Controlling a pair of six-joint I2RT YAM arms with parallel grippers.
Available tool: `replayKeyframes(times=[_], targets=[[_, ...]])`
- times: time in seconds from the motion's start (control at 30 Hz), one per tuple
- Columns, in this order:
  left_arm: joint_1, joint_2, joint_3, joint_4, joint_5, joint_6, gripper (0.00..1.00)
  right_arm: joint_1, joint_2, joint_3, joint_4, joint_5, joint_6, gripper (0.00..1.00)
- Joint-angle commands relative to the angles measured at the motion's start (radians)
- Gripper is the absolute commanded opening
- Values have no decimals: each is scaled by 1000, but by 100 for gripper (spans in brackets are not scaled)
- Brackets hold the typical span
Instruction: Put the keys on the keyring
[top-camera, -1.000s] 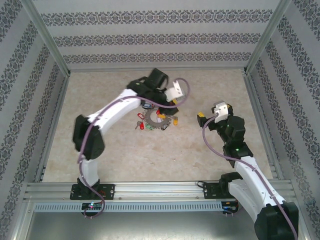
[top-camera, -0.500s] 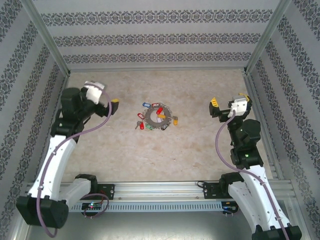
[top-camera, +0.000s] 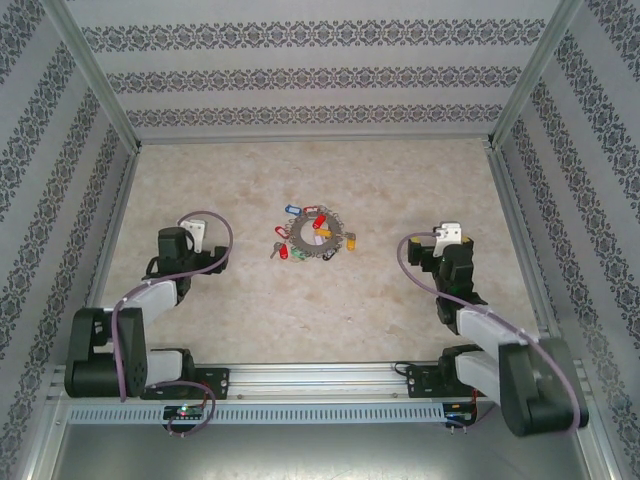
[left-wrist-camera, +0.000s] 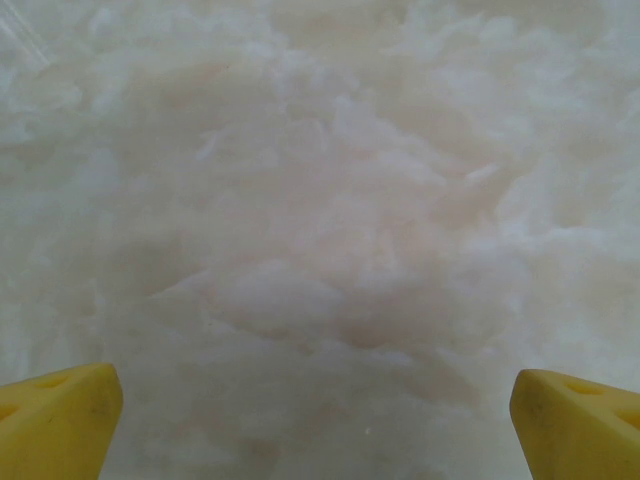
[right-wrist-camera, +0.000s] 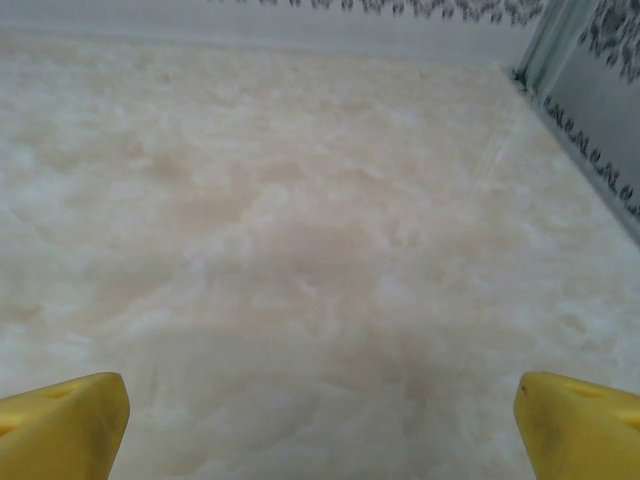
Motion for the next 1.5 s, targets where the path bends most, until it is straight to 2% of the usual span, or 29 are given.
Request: replayKeyframes(times=[0.0,0.07,0.13,0.2,0.23,0.27,0.3,0.33,0.37,0.43,0.53,0.6,0.63,0.73,1.47], targets=[[-19,62,-4,344,-41,1,100,-8,142,26,306,14,-24,98],[-22,107,62,261,-74,-3,100,-6,289,63,379,-4,-21,98],[-31,128,89,227,-80,5,100,5,445,82,560,20,-31,98],[-41,129,92,220,-90,15,100,2,355,107,365,34,-13,98],[-44,127,91,220,-86,19,100,-3,367,97,391,23,-13,98],[-44,117,81,224,-67,20,100,-4,403,80,490,29,-9,98],[-44,97,58,255,-40,-5,99,-7,419,93,496,35,-3,98],[-44,84,15,338,8,-38,100,-13,402,115,430,35,4,98],[-48,90,-42,500,84,-42,100,-20,380,135,351,33,12,98],[-65,137,-35,509,34,-43,99,-35,389,124,383,47,40,98],[-60,283,-32,665,-11,-67,99,-40,381,125,368,42,43,98],[-62,259,-14,577,-55,-76,99,-40,387,132,367,48,45,98],[-62,270,-23,621,-62,-82,99,-40,393,145,355,75,57,98],[-61,266,1,561,-119,-106,99,-41,394,150,330,87,63,98],[-62,263,2,555,-119,-105,99,-45,393,149,312,69,63,98]])
